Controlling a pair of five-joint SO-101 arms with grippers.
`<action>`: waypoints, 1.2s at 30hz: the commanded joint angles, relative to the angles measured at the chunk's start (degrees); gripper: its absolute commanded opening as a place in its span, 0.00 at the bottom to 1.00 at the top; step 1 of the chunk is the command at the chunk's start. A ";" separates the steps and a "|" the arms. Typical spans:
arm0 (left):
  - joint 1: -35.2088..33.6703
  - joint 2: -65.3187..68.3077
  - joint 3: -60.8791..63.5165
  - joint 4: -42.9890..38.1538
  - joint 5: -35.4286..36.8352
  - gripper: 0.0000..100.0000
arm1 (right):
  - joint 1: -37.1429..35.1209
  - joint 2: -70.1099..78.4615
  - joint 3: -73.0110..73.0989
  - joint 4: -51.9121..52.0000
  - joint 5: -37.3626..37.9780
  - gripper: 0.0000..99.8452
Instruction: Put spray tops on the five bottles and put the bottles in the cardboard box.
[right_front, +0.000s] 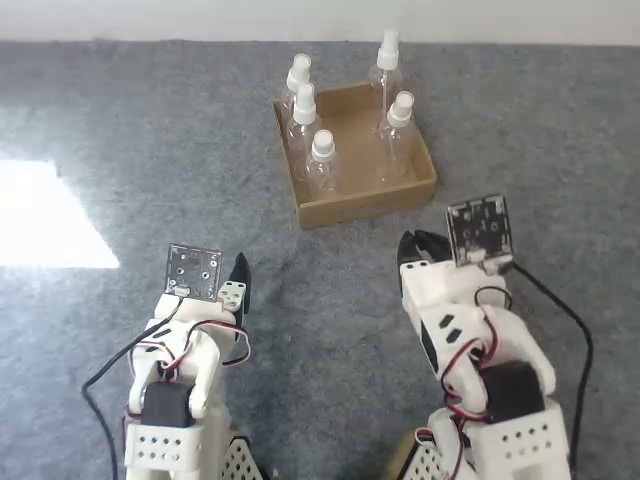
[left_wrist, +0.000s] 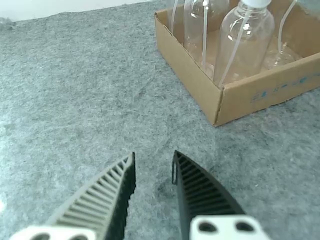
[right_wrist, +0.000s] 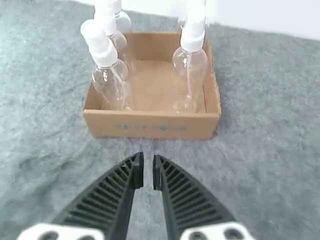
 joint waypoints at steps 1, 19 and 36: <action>-0.26 -0.70 -0.75 0.26 -0.26 0.11 | 0.13 -6.20 3.96 -4.79 1.32 0.01; -0.26 -0.70 -0.75 0.26 -0.26 0.11 | 6.64 -24.84 19.60 -6.02 7.82 0.01; -0.26 -0.70 -0.75 0.35 -0.35 0.11 | 7.60 -24.84 32.18 -5.23 7.74 0.01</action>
